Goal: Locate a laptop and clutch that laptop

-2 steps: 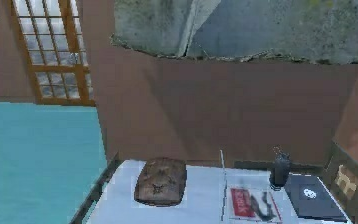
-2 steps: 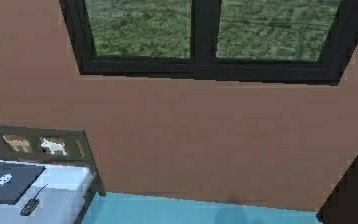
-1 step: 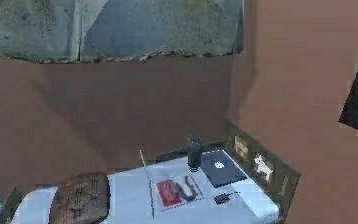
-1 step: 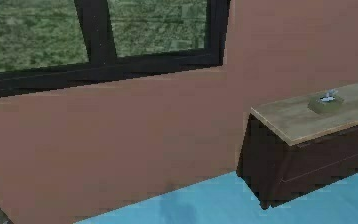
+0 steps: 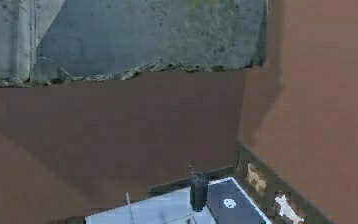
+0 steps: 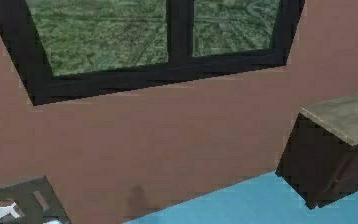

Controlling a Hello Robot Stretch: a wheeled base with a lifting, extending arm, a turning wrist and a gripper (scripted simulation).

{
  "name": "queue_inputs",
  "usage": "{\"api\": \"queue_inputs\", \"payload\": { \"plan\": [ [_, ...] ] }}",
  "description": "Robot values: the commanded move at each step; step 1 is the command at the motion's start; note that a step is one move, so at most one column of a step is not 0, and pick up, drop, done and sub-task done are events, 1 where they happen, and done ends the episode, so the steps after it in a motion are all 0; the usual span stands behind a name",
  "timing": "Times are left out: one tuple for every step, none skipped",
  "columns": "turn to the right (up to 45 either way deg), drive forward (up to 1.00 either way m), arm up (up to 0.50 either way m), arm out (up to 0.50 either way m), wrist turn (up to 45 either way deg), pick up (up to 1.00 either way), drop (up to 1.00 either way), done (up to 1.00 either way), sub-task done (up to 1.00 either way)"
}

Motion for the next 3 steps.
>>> {"api": "queue_inputs", "payload": {
  "plan": [
    [-45.0, 0.0, 0.0, 0.0, 0.0, 0.0, 0.0, 0.0, 0.0],
    [-24.0, 0.0, 0.0, 0.0, 0.0, 0.0, 0.0, 0.0, 0.0],
    [0.0, 0.0, 0.48, 0.0, 0.0, 0.0, 0.0, 0.0, 0.0]
  ]
}}
